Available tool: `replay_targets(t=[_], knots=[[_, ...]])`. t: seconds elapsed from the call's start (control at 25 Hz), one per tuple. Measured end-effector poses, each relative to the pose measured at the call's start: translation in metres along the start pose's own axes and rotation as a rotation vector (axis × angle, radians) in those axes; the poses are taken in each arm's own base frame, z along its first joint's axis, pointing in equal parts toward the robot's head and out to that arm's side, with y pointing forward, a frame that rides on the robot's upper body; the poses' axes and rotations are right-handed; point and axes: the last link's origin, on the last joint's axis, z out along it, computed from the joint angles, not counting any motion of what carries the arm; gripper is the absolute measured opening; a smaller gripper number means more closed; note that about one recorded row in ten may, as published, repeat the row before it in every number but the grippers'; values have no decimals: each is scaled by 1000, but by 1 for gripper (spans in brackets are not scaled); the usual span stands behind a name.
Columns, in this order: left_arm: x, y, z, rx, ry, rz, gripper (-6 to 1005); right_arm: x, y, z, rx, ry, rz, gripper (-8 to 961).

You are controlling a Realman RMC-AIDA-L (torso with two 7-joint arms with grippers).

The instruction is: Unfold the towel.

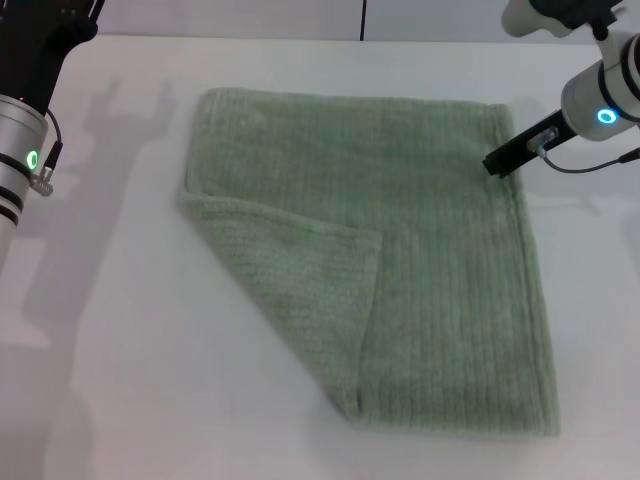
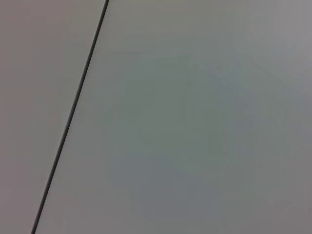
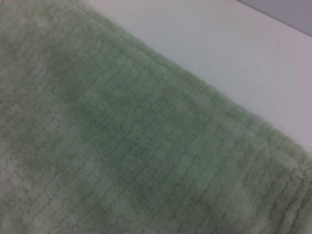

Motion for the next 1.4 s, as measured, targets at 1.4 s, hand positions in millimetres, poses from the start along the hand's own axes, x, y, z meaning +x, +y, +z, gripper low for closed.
replay_targets(t=[1.4], knots=[[42, 35, 21, -536, -298, -378, 739, 7, 2, 10, 11, -3, -33, -1]])
